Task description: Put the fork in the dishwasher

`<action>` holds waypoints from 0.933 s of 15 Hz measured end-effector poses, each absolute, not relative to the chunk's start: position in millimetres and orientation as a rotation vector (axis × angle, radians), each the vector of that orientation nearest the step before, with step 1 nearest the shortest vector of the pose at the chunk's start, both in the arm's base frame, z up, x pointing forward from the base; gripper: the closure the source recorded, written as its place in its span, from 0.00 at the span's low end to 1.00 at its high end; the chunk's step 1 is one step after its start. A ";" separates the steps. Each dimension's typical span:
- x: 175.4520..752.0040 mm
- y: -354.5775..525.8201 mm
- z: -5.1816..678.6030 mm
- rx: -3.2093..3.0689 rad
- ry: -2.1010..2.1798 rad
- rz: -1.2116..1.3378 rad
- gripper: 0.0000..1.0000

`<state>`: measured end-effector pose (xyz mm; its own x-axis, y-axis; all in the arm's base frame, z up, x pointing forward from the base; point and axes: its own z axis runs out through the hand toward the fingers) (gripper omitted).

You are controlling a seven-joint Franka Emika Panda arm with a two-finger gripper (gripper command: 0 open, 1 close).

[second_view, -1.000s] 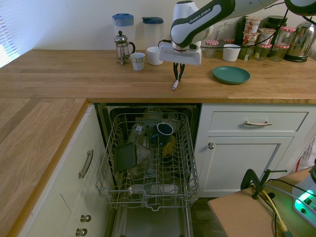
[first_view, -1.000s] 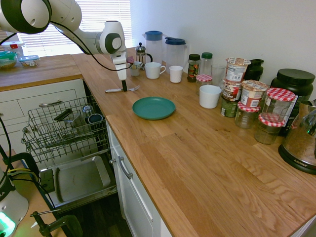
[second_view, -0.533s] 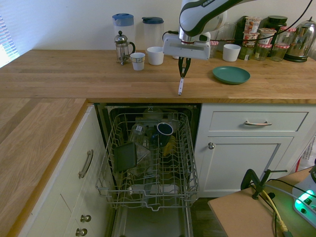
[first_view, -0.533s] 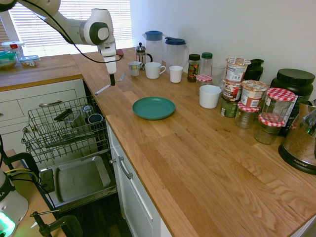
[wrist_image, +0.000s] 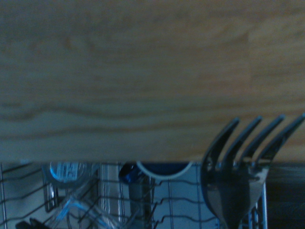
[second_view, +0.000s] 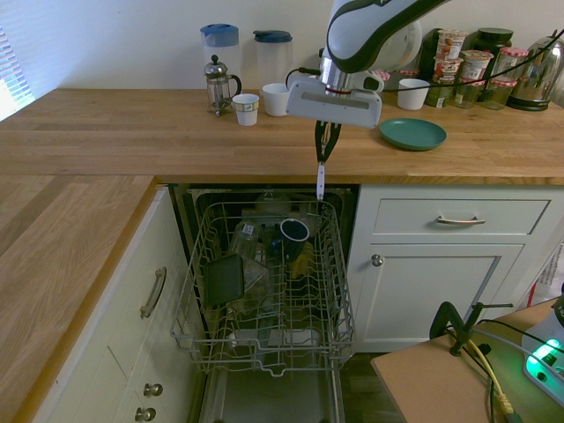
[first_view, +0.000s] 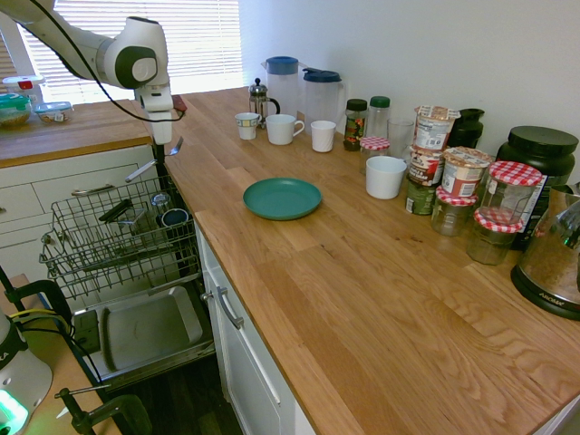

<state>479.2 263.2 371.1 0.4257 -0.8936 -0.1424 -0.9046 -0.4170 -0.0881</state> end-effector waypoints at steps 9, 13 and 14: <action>430.8 291.7 339.8 -2.567 1.497 0.203 1.00; 404.4 319.1 292.1 -2.597 1.493 0.328 1.00; 396.9 321.7 275.8 -2.601 1.496 0.350 1.00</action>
